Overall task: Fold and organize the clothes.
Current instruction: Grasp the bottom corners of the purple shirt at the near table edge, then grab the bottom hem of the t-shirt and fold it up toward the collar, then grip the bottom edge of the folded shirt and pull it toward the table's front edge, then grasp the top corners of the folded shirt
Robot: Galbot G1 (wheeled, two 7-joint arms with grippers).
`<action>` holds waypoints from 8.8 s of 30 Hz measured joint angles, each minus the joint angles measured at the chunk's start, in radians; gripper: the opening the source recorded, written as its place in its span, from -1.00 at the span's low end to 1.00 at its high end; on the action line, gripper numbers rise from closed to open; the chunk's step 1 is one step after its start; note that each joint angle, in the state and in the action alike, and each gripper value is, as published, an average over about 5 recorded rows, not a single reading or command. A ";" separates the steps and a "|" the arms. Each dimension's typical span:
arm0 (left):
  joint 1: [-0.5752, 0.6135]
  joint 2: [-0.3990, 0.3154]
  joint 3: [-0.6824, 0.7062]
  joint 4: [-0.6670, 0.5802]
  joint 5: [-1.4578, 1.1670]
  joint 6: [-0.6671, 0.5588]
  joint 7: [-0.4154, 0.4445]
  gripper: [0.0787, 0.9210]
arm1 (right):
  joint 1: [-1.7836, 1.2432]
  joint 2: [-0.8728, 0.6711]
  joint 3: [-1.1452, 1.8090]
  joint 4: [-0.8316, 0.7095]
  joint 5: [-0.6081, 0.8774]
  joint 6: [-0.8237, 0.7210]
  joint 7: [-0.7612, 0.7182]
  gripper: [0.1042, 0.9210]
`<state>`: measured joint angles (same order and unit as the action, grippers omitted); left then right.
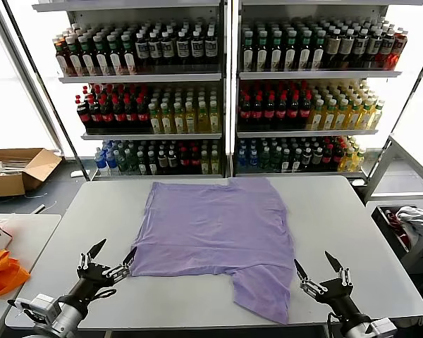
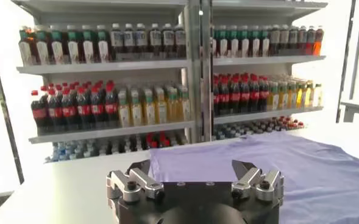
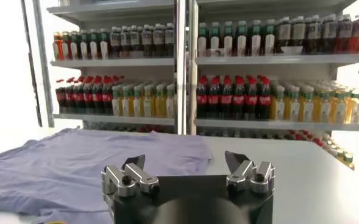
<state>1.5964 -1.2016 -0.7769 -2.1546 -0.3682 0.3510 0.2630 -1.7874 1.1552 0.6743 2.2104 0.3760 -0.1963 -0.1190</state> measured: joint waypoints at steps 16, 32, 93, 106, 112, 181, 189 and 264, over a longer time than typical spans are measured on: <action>-0.049 0.115 0.077 0.072 -0.069 0.111 -0.073 0.77 | -0.079 0.012 -0.140 0.032 -0.067 -0.096 0.084 0.76; -0.073 0.114 0.116 0.178 -0.081 0.113 -0.087 0.77 | -0.039 0.052 -0.254 -0.025 -0.116 -0.116 0.122 0.26; 0.150 0.083 0.080 -0.034 -0.068 0.084 -0.124 -0.98 | -0.361 -0.063 0.005 0.139 -0.028 0.236 -0.103 -0.99; 0.195 0.131 0.074 -0.114 -0.090 0.133 -0.139 -0.97 | -0.221 -0.067 0.002 0.107 0.060 0.243 -0.043 -0.99; 0.118 0.162 0.083 -0.100 -0.141 0.162 -0.146 -0.97 | -0.068 -0.104 -0.036 0.064 0.096 0.214 0.005 -0.99; -0.281 0.088 0.303 0.313 -0.102 0.129 -0.199 -0.12 | 0.241 -0.017 -0.232 -0.210 -0.029 -0.123 0.266 -0.16; -0.265 0.093 0.298 0.313 -0.101 0.111 -0.187 -0.67 | 0.232 -0.014 -0.231 -0.212 -0.013 -0.119 0.260 -0.73; -0.011 0.141 0.041 0.005 -0.181 0.205 -0.151 0.77 | 0.129 -0.120 0.075 0.041 0.133 -0.200 0.067 0.76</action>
<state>1.5853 -1.0606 -0.7356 -2.1500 -0.5488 0.5561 0.1116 -1.6586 1.0357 0.7497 2.2511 0.5091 -0.3965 -0.0515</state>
